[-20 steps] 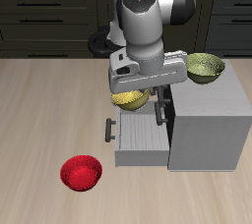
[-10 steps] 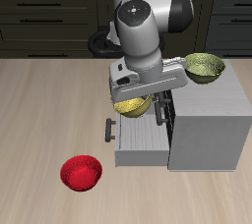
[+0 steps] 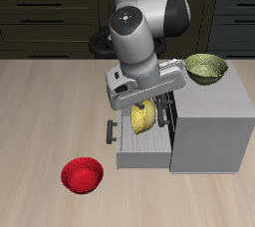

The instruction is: Place the yellow bowl in the bottom drawer of the white cabinet

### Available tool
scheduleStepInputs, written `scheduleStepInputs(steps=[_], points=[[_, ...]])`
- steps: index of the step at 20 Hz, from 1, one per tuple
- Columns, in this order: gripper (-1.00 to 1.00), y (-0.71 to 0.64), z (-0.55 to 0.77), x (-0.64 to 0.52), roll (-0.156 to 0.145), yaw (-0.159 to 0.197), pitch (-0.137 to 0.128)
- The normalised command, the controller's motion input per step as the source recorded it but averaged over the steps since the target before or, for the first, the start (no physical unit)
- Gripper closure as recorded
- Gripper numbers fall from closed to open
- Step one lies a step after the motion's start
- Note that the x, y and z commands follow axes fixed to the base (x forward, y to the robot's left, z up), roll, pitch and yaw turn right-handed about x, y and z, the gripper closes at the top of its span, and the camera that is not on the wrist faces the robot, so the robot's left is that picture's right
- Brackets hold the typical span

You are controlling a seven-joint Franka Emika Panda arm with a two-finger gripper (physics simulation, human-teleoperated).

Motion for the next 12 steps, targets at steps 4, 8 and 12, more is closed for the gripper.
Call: scheduleStepInputs(steps=[4, 8, 12], points=[[-1.00, 0.00, -0.02, -0.03, -0.006, 0.008, 0.003], [-1.00, -0.12, 0.06, -0.07, -0.017, 0.011, -0.010], [-1.00, -0.16, 0.06, -0.10, -0.024, -0.003, -0.009]])
